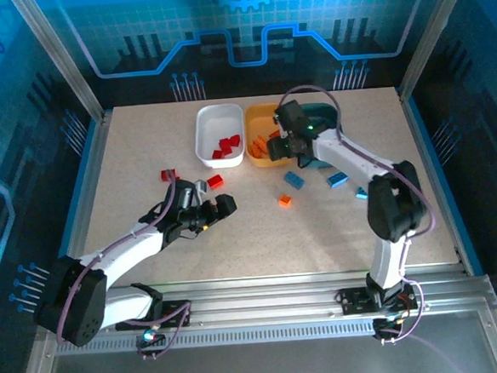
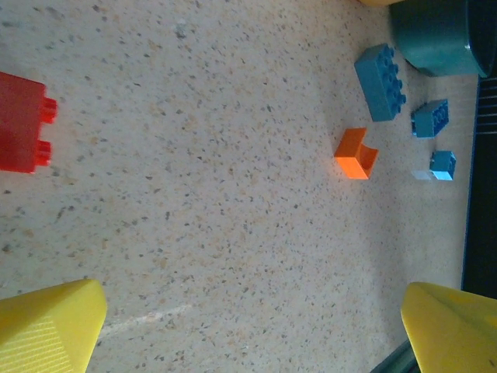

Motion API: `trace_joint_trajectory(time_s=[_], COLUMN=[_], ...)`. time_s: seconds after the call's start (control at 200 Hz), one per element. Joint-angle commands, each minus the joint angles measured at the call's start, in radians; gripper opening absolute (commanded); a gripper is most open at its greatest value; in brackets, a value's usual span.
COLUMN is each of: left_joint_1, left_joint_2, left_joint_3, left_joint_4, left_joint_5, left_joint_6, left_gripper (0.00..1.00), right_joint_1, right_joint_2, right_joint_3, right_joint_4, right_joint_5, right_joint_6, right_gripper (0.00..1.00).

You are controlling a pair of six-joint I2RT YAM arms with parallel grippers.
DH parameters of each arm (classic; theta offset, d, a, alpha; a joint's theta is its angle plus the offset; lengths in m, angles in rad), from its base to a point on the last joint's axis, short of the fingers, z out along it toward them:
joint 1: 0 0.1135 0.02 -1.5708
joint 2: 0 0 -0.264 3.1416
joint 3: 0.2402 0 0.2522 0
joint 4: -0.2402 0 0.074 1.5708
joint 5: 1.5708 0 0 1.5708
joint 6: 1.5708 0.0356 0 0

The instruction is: Sort the legos into containers by color

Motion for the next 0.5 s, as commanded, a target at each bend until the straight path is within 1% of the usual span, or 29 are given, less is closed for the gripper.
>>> trace_joint_trajectory(time_s=[0.0, 0.085, 0.165, 0.245, 0.495], left_joint_1=[-0.024, -0.049, -0.071, -0.085, -0.097], left_joint_2=[0.030, 0.057, 0.085, 0.110, 0.132], left_joint_3=[0.027, 0.043, 0.068, 0.095, 0.115], left_joint_4=[0.047, 0.062, 0.070, 0.073, 0.073], left_joint_5=[0.047, 0.061, 0.064, 0.066, 0.067], left_joint_6=[-0.009, -0.010, -0.009, -0.011, -0.021], left_gripper=[0.99, 0.99, 0.99, 0.99, 0.99], right_joint_1=[-0.003, -0.009, -0.018, -0.032, -0.046], right_joint_2=[-0.034, -0.050, -0.046, -0.016, 0.086], right_joint_3=[-0.156, -0.242, -0.277, -0.270, -0.220], right_joint_4=[0.037, 0.057, 0.068, 0.057, 0.052], right_joint_5=[-0.015, -0.035, -0.050, -0.040, -0.113], right_joint_6=[-0.039, -0.056, -0.079, -0.096, -0.154], right_gripper=[0.69, 0.71, 0.74, 0.74, 0.74])
